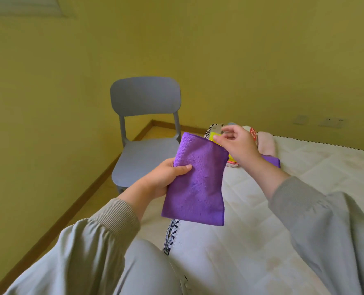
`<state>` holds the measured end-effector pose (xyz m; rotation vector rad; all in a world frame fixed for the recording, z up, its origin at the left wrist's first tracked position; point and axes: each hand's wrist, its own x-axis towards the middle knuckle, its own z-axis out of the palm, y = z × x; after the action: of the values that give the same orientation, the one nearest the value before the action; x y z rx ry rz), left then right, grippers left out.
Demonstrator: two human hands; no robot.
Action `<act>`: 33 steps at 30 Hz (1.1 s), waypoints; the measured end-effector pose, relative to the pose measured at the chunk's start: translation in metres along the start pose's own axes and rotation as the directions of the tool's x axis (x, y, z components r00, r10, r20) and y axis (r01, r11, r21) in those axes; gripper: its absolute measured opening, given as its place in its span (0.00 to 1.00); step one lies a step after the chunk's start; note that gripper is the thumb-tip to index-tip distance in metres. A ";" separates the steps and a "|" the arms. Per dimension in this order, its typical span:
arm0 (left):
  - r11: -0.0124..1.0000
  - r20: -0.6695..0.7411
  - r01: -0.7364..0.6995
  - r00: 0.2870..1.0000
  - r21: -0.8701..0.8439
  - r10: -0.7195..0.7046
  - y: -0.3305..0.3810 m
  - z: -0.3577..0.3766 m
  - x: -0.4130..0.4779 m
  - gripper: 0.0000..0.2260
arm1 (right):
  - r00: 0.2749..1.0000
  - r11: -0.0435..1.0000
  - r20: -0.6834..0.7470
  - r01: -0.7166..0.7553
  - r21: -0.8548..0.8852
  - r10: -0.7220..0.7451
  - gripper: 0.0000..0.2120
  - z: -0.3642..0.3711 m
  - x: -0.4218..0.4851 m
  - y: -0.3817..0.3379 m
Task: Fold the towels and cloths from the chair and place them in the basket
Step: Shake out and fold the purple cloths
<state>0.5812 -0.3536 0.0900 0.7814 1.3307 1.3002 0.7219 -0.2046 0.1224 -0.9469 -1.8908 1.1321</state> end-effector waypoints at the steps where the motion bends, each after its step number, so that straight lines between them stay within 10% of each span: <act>1: 1.000 -0.011 -0.012 1.000 -0.007 0.012 0.005 0.000 -0.002 0.05 | 0.988 0.985 -0.030 -0.145 0.098 0.148 0.20 -0.002 -0.002 0.009; 4: 0.998 -0.043 -0.040 0.998 -0.041 0.038 0.015 0.001 -0.007 0.05 | 0.745 0.683 0.316 -0.666 0.300 0.588 0.32 -0.002 -0.015 0.044; 9: 0.991 -0.077 -0.060 0.996 -0.122 0.050 0.027 0.006 -0.009 0.05 | 0.537 0.445 0.702 -0.829 0.338 0.468 0.49 0.011 -0.032 0.056; 18: 0.983 -0.136 -0.112 0.986 -0.144 0.092 0.035 0.000 -0.011 0.07 | 0.769 0.523 0.570 -0.627 0.578 0.291 0.15 0.008 -0.014 0.001; 23: 0.981 -0.170 -0.134 0.979 -0.138 0.109 0.035 -0.008 -0.013 0.09 | 0.755 0.533 0.590 -0.637 0.557 0.286 0.07 0.004 -0.008 -0.012; 28: 0.988 -0.183 -0.124 0.977 -0.091 0.106 0.035 -0.017 -0.013 0.10 | 0.883 0.773 0.439 -0.395 0.497 0.169 0.14 0.006 -0.007 -0.022; 33: 0.980 -0.223 -0.198 0.955 0.007 0.195 0.043 -0.021 -0.013 0.10 | 0.975 0.993 0.193 0.107 0.051 -0.115 0.32 0.004 -0.009 -0.023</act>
<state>0.5554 -0.3634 0.1306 0.7906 1.4450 1.5924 0.7173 -0.2220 0.1403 -0.7201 -2.0413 1.2288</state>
